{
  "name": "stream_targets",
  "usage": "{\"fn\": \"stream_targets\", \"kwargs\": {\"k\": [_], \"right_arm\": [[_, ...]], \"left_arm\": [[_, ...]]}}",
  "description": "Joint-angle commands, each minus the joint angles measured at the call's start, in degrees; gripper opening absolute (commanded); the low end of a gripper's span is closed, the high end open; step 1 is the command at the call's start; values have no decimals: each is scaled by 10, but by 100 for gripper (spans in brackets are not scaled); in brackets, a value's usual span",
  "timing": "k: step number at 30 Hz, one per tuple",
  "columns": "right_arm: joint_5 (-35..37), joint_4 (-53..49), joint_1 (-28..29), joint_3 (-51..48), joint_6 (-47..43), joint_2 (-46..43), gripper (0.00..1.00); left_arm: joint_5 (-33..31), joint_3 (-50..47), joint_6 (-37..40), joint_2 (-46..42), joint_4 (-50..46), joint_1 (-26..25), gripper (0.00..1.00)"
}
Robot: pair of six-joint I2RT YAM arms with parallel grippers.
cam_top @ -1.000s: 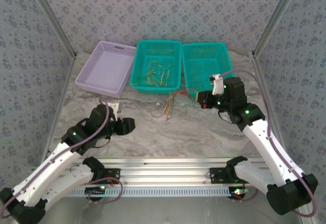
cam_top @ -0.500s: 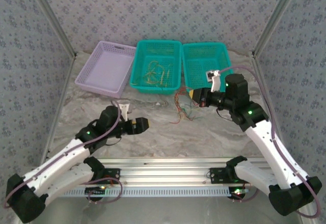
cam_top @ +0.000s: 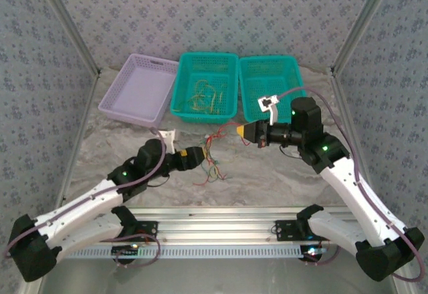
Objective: Untangle the cables
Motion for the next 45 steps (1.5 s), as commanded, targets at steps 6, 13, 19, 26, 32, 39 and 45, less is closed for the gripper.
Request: {"fn": "stream_targets", "kwargs": {"k": [6,13,19,26,32,39,45], "right_arm": [[-68,29,4,17,-12,-41,0],[-74,46,5,16,-2,-48,0],[-85,65,16,12,8,-47,0],[-87,74,39,7,9,-46,0],[-73,83,58,-1,10,-43,0],[-46,84,61,-8,12,-47,0],[52,15,36,7,-2,-49,0]], "left_arm": [[-83,-41,-68,-93,18,37,99],[-49,-93,-173,-44,109,46,100],[-64,-78,-199,-6,109,46,100],[-117,-99,-231,-17,136,48,95],[-98,-105,-247,1,175,49,37],[-75,-102,-237,7,172,50,0],[-84,-101,-203,-46,99,58,0]]}}
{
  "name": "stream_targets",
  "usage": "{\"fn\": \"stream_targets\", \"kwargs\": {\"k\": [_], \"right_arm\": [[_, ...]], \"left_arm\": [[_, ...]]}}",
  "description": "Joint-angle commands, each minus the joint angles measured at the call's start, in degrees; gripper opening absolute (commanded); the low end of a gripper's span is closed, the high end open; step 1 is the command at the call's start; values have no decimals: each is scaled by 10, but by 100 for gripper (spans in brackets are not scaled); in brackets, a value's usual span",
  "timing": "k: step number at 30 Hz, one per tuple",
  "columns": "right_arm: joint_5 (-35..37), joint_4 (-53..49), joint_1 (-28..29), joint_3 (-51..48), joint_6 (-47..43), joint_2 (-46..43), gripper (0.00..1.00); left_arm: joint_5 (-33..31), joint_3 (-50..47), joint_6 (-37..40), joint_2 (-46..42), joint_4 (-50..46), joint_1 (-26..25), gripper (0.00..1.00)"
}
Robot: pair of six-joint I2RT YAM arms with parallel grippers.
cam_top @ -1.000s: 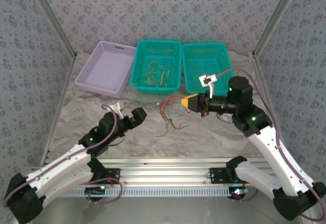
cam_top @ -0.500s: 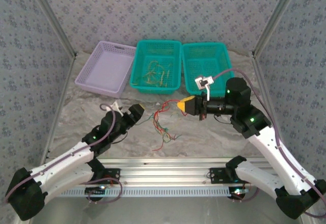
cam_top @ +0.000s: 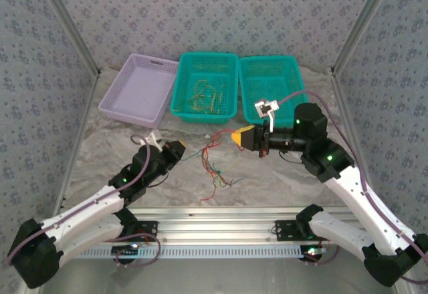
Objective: Untangle the cables
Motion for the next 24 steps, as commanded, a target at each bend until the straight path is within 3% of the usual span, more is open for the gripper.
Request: {"fn": "stream_targets", "kwargs": {"k": [1,10,15,20,24], "right_arm": [[74,-41,-30,11,-2,-8,0],[129,-82,-230,-24,48,-7,0],[193,-129,-254,-40,44,-7,0],[327,-177,-279,-38,34,-48,0],[412,-220,-288,-38,44,-76,0]], "left_arm": [[1,1,31,-49,-57,16,0],[78,12,62,-183,-205,142,0],[128,47,89,-230,-288,225,0],[172,113,139,-231,-372,295,0],[154,180,191,-205,-430,300,0]]}}
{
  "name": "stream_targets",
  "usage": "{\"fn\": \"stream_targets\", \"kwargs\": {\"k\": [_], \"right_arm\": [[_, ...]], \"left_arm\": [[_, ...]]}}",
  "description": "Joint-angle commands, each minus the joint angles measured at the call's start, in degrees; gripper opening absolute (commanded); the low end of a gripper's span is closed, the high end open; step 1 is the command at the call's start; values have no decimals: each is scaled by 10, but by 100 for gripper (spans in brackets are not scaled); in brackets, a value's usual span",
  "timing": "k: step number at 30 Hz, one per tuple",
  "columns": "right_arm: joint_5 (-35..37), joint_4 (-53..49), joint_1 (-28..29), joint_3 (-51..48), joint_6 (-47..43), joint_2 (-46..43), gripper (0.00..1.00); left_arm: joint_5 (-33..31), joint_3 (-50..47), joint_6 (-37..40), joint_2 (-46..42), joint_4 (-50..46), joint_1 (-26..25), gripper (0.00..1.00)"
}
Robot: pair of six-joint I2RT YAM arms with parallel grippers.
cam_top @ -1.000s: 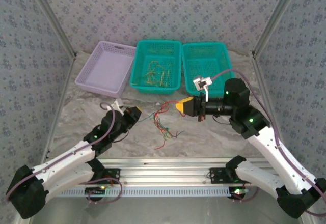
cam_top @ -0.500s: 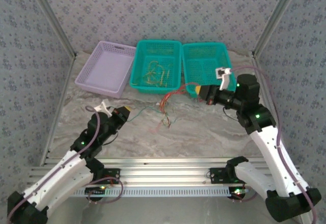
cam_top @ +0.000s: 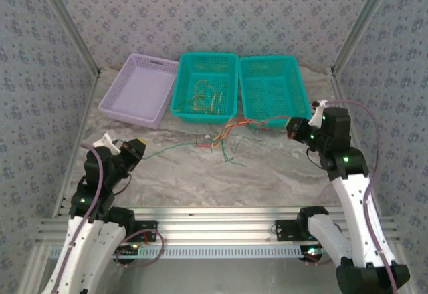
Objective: Untangle the cables
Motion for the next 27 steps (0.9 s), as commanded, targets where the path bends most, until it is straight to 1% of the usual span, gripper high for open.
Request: {"fn": "stream_targets", "kwargs": {"k": [1,5,7,10,14,16,19,20,21,22,25,27], "right_arm": [[145,-38,-19,1,13,-27,0],[203,-60,-27,0,17,-39,0],[246,-80,-28,5,23,-41,0],[319,-105,-29,4,38,-45,0],[300,-91,-30,-3,38,-48,0],[337,-106,-30,0,39,-50,0],[374,-116,-41,-18,84,-66,0],[370,-113,-51,-26,93,-71,0],[346,-101,-64,-37,94,-77,0],[308,-85,-73,-43,88,-77,0],[238,-66,-78,-50,82,-68,0],[213,-58,-77,-51,81,-68,0]], "left_arm": [[-6,58,67,17,-81,8,0],[-36,115,118,38,-126,9,0],[-64,148,153,43,-174,8,0],[-111,189,195,44,-211,4,0],[-115,211,217,57,-219,2,0],[-138,229,236,60,-228,2,0],[-167,261,263,64,-241,2,0],[-173,269,270,68,-245,2,0],[-173,275,275,73,-247,2,0],[-164,276,277,77,-245,2,0],[-130,262,266,87,-227,2,0],[-117,255,258,94,-213,2,0]]}}
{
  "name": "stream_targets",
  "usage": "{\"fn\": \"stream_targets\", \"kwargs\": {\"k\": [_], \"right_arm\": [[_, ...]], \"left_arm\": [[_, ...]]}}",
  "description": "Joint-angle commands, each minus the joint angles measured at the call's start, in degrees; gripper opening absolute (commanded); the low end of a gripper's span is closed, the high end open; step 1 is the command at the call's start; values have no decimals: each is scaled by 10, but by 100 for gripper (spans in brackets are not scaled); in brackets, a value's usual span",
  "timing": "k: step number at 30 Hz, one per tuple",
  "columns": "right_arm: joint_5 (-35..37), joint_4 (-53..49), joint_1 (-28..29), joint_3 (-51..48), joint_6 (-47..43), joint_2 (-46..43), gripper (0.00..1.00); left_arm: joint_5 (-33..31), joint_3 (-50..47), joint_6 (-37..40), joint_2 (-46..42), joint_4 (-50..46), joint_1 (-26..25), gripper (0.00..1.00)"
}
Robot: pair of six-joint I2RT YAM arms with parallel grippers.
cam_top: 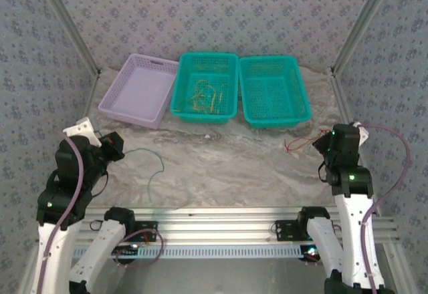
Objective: Untangle the cables
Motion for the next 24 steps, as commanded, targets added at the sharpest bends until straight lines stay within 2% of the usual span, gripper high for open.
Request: {"fn": "stream_targets", "kwargs": {"k": [1,5,13,17,20,24], "right_arm": [[-76,34,0,-8,6,-1,0],[-111,58,8,-18,3,-4,0],[-192,113,18,-48,-10,-4,0],[-224,129,29,-50,-22,-5,0],[-255,157,51,-52,-23,-3,0],[-256,176,99,-46,-50,3,0]], "left_arm": [[29,-3,9,19,24,2,0],[32,47,26,64,38,3,0],[-13,125,102,151,92,3,0],[-64,136,129,187,120,9,0],[-85,153,134,236,141,21,0],[-90,186,127,311,174,46,0]]}}
